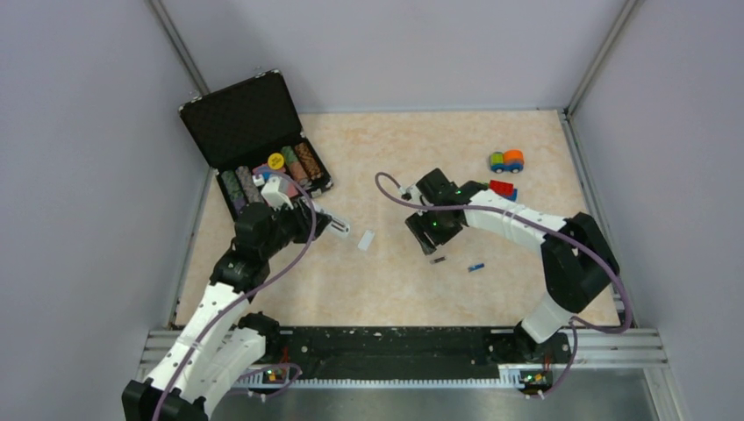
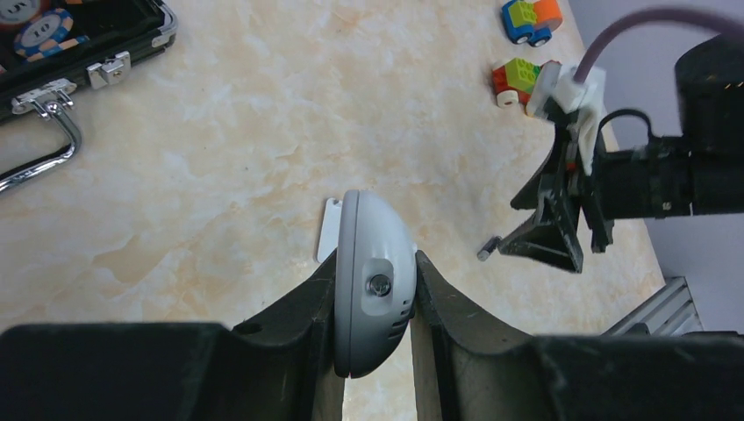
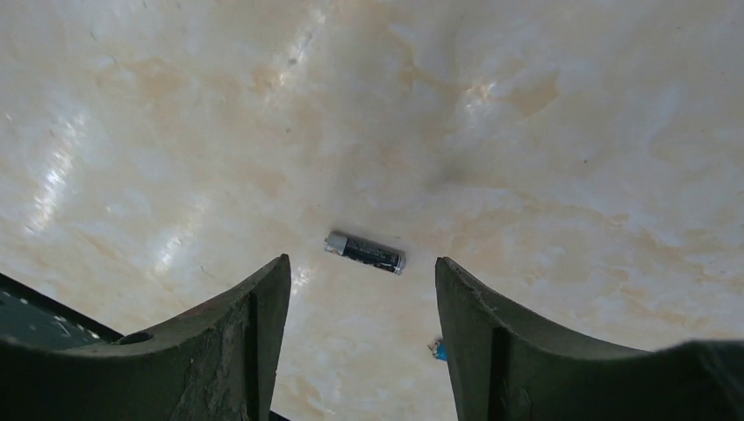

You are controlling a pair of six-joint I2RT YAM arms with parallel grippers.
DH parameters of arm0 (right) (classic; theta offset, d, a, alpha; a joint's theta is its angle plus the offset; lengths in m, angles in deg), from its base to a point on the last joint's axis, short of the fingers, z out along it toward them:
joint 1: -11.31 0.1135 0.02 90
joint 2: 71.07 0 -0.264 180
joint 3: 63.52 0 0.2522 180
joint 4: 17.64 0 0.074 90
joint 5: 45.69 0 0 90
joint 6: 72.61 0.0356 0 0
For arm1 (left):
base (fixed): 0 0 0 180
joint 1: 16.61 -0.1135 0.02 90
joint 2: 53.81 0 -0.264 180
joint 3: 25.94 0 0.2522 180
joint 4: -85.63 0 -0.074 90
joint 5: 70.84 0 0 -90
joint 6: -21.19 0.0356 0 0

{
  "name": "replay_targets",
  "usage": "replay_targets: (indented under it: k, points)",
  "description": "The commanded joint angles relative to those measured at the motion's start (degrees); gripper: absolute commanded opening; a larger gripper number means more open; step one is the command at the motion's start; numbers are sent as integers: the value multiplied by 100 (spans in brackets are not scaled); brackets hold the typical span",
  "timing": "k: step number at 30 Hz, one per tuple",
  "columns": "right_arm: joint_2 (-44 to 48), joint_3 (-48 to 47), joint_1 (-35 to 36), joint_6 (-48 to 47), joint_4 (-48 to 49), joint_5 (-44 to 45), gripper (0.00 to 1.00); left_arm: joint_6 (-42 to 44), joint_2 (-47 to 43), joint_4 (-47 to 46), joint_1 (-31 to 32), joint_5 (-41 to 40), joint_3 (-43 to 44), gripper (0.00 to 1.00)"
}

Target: Load the batteries into the remote control

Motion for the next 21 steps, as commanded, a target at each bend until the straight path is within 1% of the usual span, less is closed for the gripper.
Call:
replay_targets:
  k: [1, 5, 7, 11, 12, 16, 21]
  points:
    - [-114, 106, 294, -1131, -277, 291, 60, 131, -147, -51, 6, -304, 332, 0]
    - [-58, 391, 648, -1340, -134, 603, 60, 185, -75, -48, 3, -334, 399, 0]
    - [-66, 522, 755, -1438, 0, 861, 56, 200, -10, -3, 3, -361, 439, 0]
    - [-191, 579, 807, -1567, 232, 1427, 35, 267, 51, 56, 3, -403, 512, 0]
    - [-210, 575, 805, -1600, 302, 1522, 34, 292, 50, 66, 3, -416, 518, 0]
    - [-206, 641, 807, -1724, 614, 1550, 34, 378, -8, 131, 3, -543, 565, 0]
    - [-285, 692, 802, -1766, 680, 1274, 37, 389, -168, 323, 3, -995, 641, 0]
